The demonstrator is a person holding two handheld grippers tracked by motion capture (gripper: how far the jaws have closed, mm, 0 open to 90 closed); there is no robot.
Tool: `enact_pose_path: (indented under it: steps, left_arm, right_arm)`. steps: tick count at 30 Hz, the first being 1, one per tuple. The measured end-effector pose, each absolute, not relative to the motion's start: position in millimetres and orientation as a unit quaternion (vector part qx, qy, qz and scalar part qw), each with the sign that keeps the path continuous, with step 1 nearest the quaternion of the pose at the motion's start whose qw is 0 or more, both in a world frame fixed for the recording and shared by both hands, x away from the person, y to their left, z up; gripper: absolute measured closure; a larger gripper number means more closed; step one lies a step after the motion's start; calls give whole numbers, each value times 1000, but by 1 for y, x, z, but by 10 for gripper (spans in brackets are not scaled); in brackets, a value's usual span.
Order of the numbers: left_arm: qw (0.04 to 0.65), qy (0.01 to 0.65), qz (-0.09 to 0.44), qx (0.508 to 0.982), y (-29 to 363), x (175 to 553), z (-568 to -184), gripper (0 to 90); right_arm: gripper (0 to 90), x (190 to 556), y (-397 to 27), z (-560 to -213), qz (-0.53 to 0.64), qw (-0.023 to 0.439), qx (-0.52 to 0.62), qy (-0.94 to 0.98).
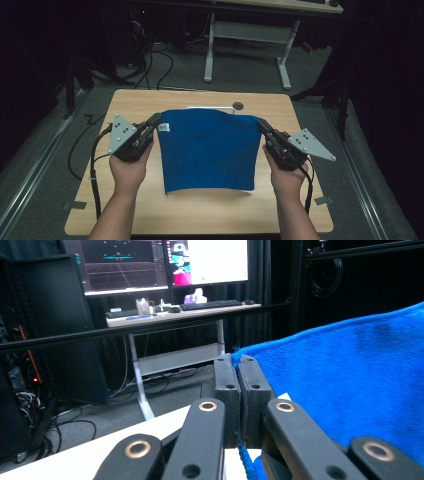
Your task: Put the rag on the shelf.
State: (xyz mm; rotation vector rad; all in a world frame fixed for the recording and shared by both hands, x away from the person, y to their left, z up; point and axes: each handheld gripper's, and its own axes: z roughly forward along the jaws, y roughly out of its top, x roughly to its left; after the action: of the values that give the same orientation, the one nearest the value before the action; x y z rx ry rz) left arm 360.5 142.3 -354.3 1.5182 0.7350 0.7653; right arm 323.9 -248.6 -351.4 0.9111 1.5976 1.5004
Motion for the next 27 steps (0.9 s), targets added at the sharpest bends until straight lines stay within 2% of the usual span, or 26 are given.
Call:
enact_pose_path:
  steps: [17,27]
  left_arm:
    - [595,304,347,658,136,375,-336,891]
    - [573,305,362,669,137,400,-318,892]
  right_arm:
    - [887,333,-261,-330,587,393,361,609]
    - [887,349,-260,-324,585,388,368,609]
